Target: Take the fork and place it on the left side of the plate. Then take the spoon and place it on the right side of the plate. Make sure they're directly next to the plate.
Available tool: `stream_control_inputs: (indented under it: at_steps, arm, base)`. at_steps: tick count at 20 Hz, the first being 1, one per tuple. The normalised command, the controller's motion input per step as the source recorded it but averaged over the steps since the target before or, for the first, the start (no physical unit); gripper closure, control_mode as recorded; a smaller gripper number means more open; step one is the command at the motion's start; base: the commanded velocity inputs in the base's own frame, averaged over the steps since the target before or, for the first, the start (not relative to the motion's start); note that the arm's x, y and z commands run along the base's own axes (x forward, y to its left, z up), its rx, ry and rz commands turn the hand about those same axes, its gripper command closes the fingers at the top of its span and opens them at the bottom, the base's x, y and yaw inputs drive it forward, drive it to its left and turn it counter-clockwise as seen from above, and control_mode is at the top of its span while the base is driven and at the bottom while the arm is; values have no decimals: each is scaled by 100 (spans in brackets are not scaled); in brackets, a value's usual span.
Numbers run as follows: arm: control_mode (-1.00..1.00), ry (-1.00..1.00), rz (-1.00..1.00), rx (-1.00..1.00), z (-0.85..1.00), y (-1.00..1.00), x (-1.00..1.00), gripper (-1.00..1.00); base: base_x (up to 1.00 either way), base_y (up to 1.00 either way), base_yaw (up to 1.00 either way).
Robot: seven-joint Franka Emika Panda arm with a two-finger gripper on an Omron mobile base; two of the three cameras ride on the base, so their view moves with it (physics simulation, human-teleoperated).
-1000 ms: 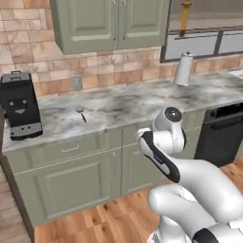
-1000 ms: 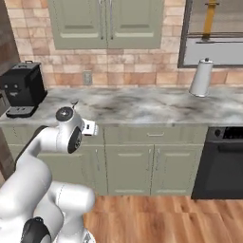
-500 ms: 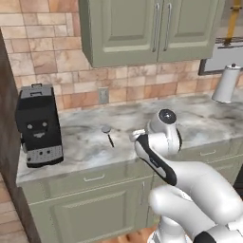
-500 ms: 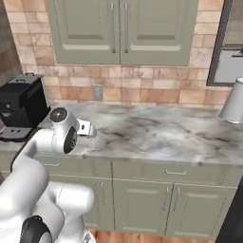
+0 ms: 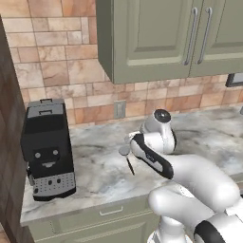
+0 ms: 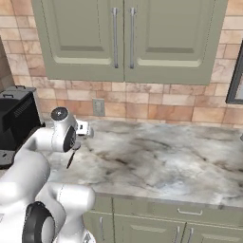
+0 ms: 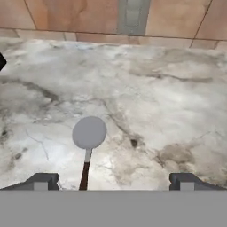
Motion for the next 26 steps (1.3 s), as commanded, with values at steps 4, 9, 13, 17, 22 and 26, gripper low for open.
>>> stream_control_inputs:
  at_steps: [4,9,13,17,22,26]
  arm:
    - [-100,15,16,2,-78,53,23,-100]
    - [-100,19,3,0,-76,31,19,-100]
    - [-100,24,-12,0,-41,34,6,-100]
    - [-100,19,-17,0,-9,15,2,-100]
    - [-100,11,-14,0,-3,1,4,-100]
    - [-100,2,-7,-2,-17,0,2,-100]
  base:
    - [0,0,0]
    - [0,0,0]
    - [0,0,0]
    - [0,0,0]
    - [0,0,0]
    - [0,0,0]
